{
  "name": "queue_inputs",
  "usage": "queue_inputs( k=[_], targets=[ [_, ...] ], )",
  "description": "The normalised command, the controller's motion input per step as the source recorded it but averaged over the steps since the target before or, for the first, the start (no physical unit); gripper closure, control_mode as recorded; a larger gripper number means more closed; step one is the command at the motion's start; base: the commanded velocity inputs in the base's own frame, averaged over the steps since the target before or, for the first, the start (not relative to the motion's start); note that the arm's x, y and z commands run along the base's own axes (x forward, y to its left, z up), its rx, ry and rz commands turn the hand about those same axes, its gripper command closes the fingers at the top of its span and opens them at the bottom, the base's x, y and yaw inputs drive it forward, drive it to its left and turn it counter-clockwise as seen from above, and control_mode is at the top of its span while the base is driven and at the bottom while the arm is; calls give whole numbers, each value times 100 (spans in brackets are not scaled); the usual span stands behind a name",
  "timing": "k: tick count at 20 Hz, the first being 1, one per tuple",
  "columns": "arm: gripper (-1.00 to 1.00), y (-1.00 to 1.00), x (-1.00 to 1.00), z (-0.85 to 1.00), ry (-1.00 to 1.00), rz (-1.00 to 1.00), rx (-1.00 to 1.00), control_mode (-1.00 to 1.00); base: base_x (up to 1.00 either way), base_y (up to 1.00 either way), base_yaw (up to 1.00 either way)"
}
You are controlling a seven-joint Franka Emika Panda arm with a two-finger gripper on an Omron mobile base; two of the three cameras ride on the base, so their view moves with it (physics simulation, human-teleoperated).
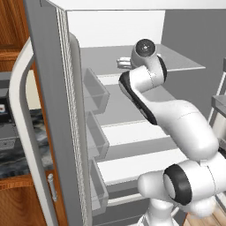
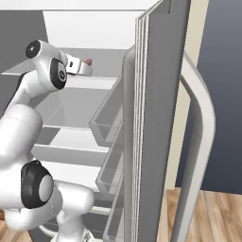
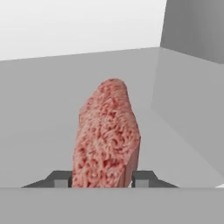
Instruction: Take the cheese, steak, and cucumber from the fridge and place them on the plate on the dining counter to create an appetizer plate.
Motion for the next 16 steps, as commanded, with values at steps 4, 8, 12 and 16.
queue_inputs(
  k=[4,8,12,16],
  targets=[
    [100,0,-99,39,0,0,1,-100,0,0,0],
    [100,0,-100,29,10,0,6,-100,0,0,0],
    [100,0,-100,21,17,0,9,-100,0,0,0],
    [100,0,-74,-4,2,3,0,-100,0,0,0]
  ],
)
